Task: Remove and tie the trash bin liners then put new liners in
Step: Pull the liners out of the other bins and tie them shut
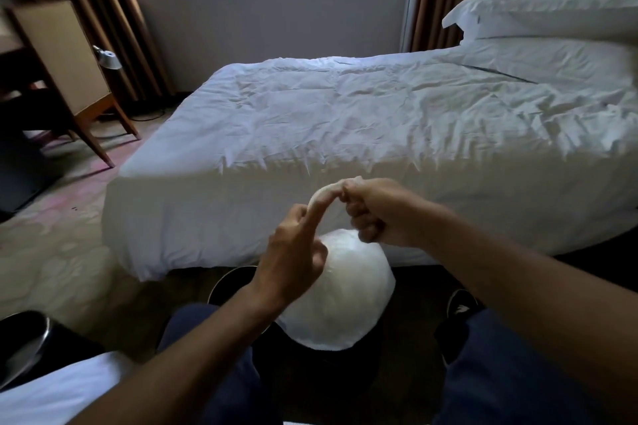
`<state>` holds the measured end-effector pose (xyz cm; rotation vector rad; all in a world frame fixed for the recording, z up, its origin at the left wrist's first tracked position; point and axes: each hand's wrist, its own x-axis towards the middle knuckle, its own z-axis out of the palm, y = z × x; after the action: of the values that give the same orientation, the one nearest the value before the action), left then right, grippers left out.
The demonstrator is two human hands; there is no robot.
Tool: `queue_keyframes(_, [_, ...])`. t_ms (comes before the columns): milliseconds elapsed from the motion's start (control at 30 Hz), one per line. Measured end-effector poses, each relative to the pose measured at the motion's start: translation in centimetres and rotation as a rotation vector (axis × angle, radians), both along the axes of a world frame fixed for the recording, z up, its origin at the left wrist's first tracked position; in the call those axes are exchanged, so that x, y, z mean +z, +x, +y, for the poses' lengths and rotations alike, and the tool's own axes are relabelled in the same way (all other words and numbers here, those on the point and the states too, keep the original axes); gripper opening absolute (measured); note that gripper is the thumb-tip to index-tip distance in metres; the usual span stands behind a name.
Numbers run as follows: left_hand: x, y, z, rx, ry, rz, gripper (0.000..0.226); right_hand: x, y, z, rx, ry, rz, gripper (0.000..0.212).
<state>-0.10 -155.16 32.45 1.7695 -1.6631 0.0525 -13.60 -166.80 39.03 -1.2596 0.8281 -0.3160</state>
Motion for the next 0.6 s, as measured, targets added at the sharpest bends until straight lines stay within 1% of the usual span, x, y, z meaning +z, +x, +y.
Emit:
queue_keyframes(33, [0.1, 0.0, 0.0, 0.002, -0.004, -0.022, 0.086, -0.4, 0.3, 0.3, -0.041, 0.063, -0.019, 0.034])
queue_keyframes(67, [0.2, 0.1, 0.0, 0.016, -0.014, -0.026, 0.075, -0.8, 0.4, 0.7, -0.071, 0.110, -0.028, 0.033])
queue_keyframes(167, [0.6, 0.5, 0.1, 0.037, -0.040, -0.072, 0.029, -1.7, 0.7, 1.4, -0.133, 0.247, -0.055, 0.037])
queue_keyframes(200, [0.9, 0.5, 0.2, 0.027, -0.021, -0.070, 0.025, -1.8, 0.7, 1.6, -0.144, 0.306, -0.076, 0.041])
queue_keyframes(300, [1.6, 1.0, 0.7, -0.042, 0.176, -0.003, 0.043, -2.1, 0.6, 2.4, -0.132, 0.441, -0.145, 0.049])
queue_keyframes(333, [1.9, 1.2, 0.8, -0.075, 0.258, -0.029, 0.043, -2.2, 0.4, 2.8, -0.112, 0.446, -0.144, 0.050])
queue_keyframes(367, [2.1, 1.4, 0.8, -0.098, 0.332, -0.108, 0.040, -2.4, 0.2, 3.2, -0.087, 0.443, -0.135, 0.051])
queue_keyframes(433, [2.4, 1.7, 0.7, -0.111, 0.471, -0.361, 0.026, -3.1, 0.1, 3.8, -0.058, 0.434, -0.120, 0.049])
queue_keyframes(500, [3.1, 1.8, 0.8, -0.110, 0.514, -0.612, 0.006, -3.7, 0.2, 4.0, -0.091, 0.443, -0.143, 0.046])
queue_keyframes(533, [3.6, 1.7, 0.9, -0.117, 0.486, -0.715, 0.005, -4.0, 0.4, 4.0, -0.116, 0.454, -0.160, 0.046])
queue_keyframes(600, [4.4, 1.8, 0.9, -0.175, 0.316, -0.889, 0.010, -4.5, 0.7, 4.0, -0.155, 0.475, -0.188, 0.051])
